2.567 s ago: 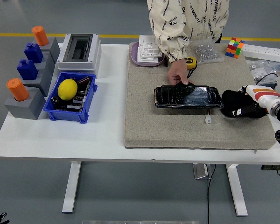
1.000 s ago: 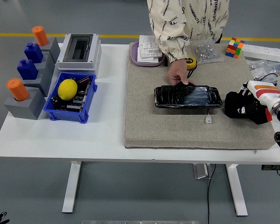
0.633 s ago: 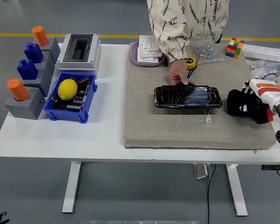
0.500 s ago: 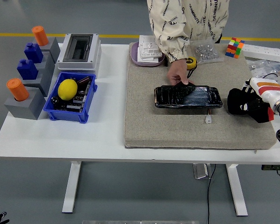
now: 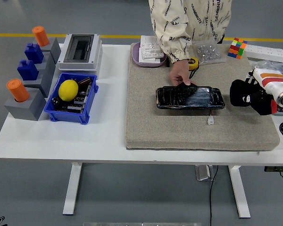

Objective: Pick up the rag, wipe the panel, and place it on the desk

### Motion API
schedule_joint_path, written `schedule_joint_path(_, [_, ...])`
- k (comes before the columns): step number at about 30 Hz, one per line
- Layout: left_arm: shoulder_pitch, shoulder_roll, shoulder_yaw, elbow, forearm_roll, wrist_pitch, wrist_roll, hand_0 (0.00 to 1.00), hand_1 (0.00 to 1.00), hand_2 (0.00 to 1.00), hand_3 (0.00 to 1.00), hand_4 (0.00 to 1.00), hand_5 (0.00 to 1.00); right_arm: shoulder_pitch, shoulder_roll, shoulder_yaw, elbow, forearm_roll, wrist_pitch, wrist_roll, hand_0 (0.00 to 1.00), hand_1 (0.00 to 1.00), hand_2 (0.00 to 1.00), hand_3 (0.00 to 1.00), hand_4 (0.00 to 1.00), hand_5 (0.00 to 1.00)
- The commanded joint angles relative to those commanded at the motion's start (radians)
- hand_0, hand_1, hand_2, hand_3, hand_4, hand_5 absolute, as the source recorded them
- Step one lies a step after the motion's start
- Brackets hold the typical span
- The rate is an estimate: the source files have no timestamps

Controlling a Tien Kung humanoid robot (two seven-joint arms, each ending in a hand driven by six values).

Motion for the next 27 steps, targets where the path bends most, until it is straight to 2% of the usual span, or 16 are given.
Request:
schedule_joint_path(10, [0.009,0.005,0.001,0.000,0.004,0.000,0.000,0.726,0.716,0.767,0.628,0.695,0.583,0.034,0.010,-0.011,0.004,-0.009,0.005,-0.005,0.240,0.356,0.404,0.392,0.946,0.002])
schedule_joint_path(21, [0.009,0.008,0.003,0.000,0.009,-0.003,-0.002,0.726,0.716,0.767,0.628,0.695,0.583,0.066,0.054,-0.043,0.019,-0.008,0.013,-0.013,0.241,0.358,0.406,0.394,0.952,0.002])
schedule_joint_path(27, [0.010,0.009,-0.001,0.000,0.010,-0.001,-0.001,0.725,0.716,0.767,0.630,0.695,0.583,0.050,0.074,-0.046,0.029,-0.005,0.012,-0.013,0.240,0.358,0.405,0.394,0.952,0.002])
